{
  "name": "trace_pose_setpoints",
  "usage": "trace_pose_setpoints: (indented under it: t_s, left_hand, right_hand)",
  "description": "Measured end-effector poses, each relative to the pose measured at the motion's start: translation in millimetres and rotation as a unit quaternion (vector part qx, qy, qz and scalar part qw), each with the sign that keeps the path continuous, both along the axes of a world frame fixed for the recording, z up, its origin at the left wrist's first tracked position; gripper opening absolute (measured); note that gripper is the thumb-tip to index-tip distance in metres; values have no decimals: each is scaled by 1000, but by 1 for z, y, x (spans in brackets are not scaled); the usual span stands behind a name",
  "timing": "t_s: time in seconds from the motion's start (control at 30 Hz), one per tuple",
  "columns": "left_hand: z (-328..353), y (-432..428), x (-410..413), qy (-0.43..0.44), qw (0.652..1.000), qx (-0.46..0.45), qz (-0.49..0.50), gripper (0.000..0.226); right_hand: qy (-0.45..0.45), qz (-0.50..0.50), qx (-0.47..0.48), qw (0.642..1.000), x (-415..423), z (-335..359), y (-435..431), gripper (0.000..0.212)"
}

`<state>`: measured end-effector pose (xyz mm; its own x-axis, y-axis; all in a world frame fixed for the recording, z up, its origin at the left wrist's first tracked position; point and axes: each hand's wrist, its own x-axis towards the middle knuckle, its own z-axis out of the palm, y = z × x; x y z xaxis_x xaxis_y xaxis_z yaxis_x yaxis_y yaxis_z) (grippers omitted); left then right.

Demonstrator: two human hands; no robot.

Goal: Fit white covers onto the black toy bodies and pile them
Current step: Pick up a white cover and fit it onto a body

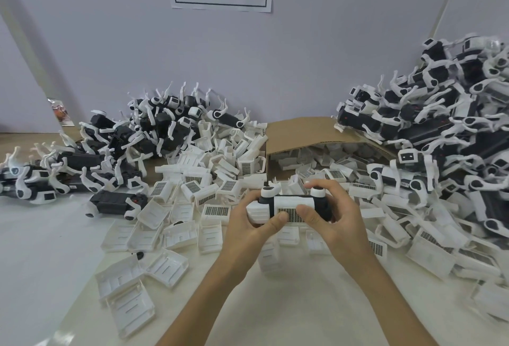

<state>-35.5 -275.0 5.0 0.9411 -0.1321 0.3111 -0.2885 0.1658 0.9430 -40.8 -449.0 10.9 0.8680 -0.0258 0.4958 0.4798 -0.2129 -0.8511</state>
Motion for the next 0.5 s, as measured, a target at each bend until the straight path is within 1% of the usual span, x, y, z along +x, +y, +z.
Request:
trace_pose_setpoints:
  t_s: [0.1, 0.2, 0.4, 0.5]
  left_hand:
    - [1, -2, 0, -4, 1000, 5, 4, 31]
    - [1, 0, 0, -7, 1000, 9, 13, 29]
    - [-3, 1, 3, 2, 1000, 15, 13, 40]
    - [-4, 1, 4, 8, 1000, 7, 16, 41]
  right_hand:
    - [-22, -21, -7, 1000, 0, 0, 2, 33]
    - [-37, -30, 3, 999, 0, -2, 6, 28]
    - [-30, -38, 23, 999, 0, -5, 11, 27]
    - [-23, -37, 40, 998, 0, -5, 13, 26]
